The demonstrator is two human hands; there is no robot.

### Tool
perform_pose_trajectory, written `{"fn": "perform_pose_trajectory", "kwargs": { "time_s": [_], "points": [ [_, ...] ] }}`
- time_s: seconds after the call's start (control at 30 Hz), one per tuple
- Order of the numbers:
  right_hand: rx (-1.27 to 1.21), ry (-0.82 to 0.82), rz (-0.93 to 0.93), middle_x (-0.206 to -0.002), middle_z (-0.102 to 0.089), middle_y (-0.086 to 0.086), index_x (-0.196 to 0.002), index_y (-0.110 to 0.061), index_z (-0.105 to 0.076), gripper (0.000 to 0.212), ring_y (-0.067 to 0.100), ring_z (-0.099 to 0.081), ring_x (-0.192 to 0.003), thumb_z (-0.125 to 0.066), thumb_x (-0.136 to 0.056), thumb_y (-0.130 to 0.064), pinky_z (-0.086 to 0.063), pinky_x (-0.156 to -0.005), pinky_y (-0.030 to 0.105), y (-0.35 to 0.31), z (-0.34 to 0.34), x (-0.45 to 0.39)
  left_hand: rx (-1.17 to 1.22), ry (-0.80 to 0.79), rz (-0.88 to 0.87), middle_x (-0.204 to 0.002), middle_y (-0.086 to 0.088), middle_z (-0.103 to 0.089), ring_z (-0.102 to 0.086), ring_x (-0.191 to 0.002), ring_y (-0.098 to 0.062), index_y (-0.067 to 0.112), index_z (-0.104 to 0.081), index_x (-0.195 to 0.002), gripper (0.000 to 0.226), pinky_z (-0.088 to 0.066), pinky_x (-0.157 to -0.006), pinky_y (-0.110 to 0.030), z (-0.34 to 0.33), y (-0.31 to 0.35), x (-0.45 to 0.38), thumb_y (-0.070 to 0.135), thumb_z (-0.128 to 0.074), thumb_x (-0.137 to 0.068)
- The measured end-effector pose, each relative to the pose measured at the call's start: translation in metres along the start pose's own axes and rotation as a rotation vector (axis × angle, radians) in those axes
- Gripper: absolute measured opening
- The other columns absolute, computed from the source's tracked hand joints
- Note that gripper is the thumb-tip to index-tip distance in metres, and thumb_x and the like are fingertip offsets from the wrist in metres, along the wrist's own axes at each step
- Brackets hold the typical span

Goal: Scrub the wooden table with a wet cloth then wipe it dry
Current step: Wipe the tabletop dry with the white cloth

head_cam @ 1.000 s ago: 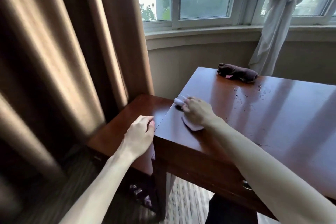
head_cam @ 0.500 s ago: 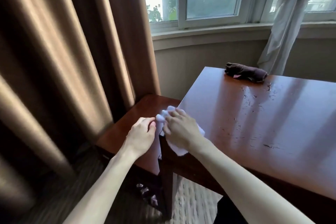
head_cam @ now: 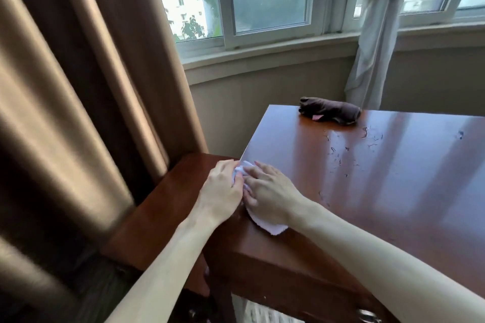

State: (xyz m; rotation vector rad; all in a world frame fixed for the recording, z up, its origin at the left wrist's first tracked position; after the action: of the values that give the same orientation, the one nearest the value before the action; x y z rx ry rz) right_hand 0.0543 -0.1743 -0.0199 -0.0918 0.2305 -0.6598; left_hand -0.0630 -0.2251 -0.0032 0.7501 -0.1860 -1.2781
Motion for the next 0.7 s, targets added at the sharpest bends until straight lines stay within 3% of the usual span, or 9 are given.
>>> {"fn": "perform_pose_trajectory", "kwargs": {
  "time_s": [0.13,0.27,0.43,0.57,0.63,0.7],
  "points": [
    [0.040,0.071,-0.157,-0.156,-0.039,0.008,-0.149,-0.013,-0.044,0.047,0.029,-0.032,-0.146,-0.038,-0.105,-0.027,-0.024,-0.116,0.036,0.074,0.007,-0.053,-0.102,-0.077,-0.063,-0.155,-0.003,-0.043,-0.028,-0.149,-0.020,0.012,-0.045,-0.149,0.044,-0.020,-0.118,-0.025,-0.037,0.018,-0.055,0.022,-0.042,-0.106],
    [0.011,0.035,-0.268,-0.148,-0.048,0.007,-0.143,-0.017,-0.051,0.043,0.028,-0.042,-0.138,-0.040,-0.103,-0.025,-0.034,-0.107,0.037,0.151,0.004,-0.111,-0.226,-0.125,-0.045,-0.166,0.007,-0.024,-0.003,-0.156,-0.016,0.025,-0.031,-0.157,0.051,-0.014,-0.125,-0.041,-0.073,0.011,-0.104,0.035,-0.035,-0.107],
    [0.034,0.017,-0.379,-0.133,-0.058,0.004,-0.127,-0.020,-0.060,0.041,0.028,-0.052,-0.125,-0.033,-0.101,-0.035,-0.045,-0.097,0.043,0.222,0.001,-0.181,-0.268,-0.179,0.015,-0.166,0.021,-0.009,0.002,-0.154,-0.004,0.036,-0.025,-0.158,0.056,-0.018,-0.124,-0.035,-0.095,0.002,-0.120,0.051,-0.028,-0.104],
    [0.048,0.005,-0.377,-0.126,-0.061,-0.001,-0.122,-0.033,-0.062,0.059,0.022,-0.053,-0.122,-0.015,-0.088,-0.046,-0.046,-0.085,0.043,0.247,-0.002,-0.212,-0.266,-0.183,0.025,-0.164,0.027,-0.005,0.006,-0.152,0.002,0.042,-0.020,-0.157,0.056,-0.022,-0.120,-0.033,-0.094,0.003,-0.120,0.053,-0.026,-0.103],
    [0.058,-0.013,-0.339,-0.118,-0.061,0.001,-0.118,-0.035,-0.059,0.048,0.024,-0.052,-0.120,-0.019,-0.091,-0.039,-0.045,-0.082,0.041,0.242,-0.001,-0.211,-0.260,-0.185,0.025,-0.165,0.027,-0.006,0.006,-0.152,0.001,0.041,-0.021,-0.157,0.056,-0.022,-0.120,-0.033,-0.094,0.004,-0.121,0.052,-0.027,-0.103],
    [0.066,-0.008,-0.288,-0.121,-0.059,0.004,-0.126,-0.036,-0.054,0.039,0.026,-0.051,-0.123,-0.028,-0.097,-0.034,-0.046,-0.089,0.042,0.230,0.003,-0.197,-0.253,-0.188,0.033,-0.165,0.026,-0.007,0.004,-0.152,0.001,0.040,-0.022,-0.157,0.057,-0.022,-0.120,-0.033,-0.094,0.004,-0.119,0.053,-0.028,-0.103]
  ]
}}
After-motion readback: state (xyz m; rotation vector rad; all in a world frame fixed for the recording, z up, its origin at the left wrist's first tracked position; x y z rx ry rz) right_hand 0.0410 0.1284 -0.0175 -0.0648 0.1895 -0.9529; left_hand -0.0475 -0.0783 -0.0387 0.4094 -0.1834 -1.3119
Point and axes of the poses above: each hand's wrist, its own x-axis away from the middle knuckle, its own z-axis out of the back of the hand, y = z × x, the point moved 5 cm from there along -x, towards the middle knuckle
